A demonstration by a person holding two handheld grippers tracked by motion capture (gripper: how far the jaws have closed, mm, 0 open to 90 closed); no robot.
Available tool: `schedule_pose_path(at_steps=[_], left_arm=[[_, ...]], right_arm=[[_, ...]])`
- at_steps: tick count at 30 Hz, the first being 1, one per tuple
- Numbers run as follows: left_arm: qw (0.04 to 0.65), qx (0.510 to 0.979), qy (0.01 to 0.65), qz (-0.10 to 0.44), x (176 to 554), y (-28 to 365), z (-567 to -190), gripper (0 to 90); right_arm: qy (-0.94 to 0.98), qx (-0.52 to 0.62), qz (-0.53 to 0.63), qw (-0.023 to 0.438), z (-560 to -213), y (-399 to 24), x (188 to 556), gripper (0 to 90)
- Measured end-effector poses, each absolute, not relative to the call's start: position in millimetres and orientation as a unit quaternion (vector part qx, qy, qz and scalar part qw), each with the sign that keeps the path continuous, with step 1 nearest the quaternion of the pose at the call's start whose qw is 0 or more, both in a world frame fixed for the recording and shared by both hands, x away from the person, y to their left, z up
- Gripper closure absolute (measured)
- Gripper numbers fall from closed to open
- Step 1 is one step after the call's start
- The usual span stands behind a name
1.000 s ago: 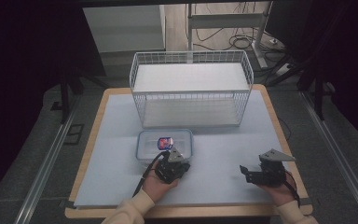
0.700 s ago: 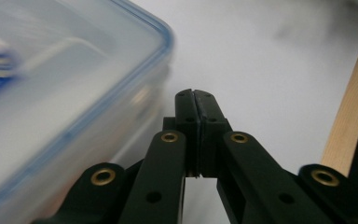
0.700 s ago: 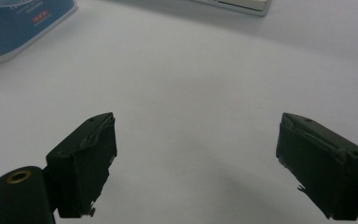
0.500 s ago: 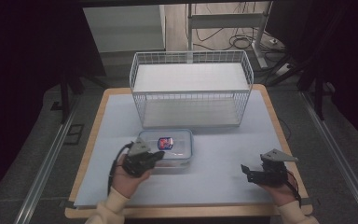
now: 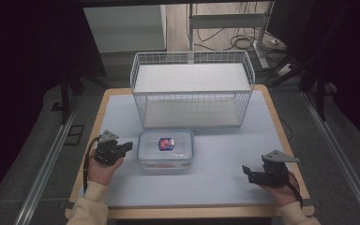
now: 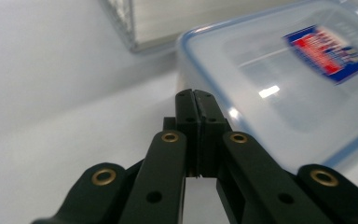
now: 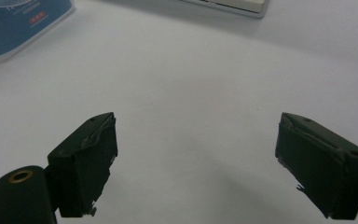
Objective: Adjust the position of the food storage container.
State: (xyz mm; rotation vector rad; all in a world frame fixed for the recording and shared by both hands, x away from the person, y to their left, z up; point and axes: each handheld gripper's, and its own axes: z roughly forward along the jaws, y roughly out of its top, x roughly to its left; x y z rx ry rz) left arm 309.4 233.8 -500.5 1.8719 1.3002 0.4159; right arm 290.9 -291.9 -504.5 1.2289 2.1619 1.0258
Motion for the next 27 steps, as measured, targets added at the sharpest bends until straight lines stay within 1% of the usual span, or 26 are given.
schedule_pose_path(at_steps=[4,7,12,18,27], left_arm=[[0.387,0.753,0.512,0.147,314,234,-513,89.7],[0.400,0.751,0.508,0.130,317,230,-517,89.7],[0.387,0.763,0.500,0.137,319,223,-519,89.7],[0.385,0.769,0.495,0.129,321,220,-523,89.7],[0.399,0.769,0.487,0.110,329,203,-523,89.7]], right_arm=[[0.783,0.446,0.372,0.224,-504,-292,291,12.7],[0.784,0.444,0.372,0.224,-505,-292,291,12.7],[0.785,0.442,0.371,0.223,-506,-291,291,12.7],[0.786,0.438,0.375,0.224,-505,-291,291,12.7],[0.787,0.437,0.373,0.224,-505,-292,291,12.7]])
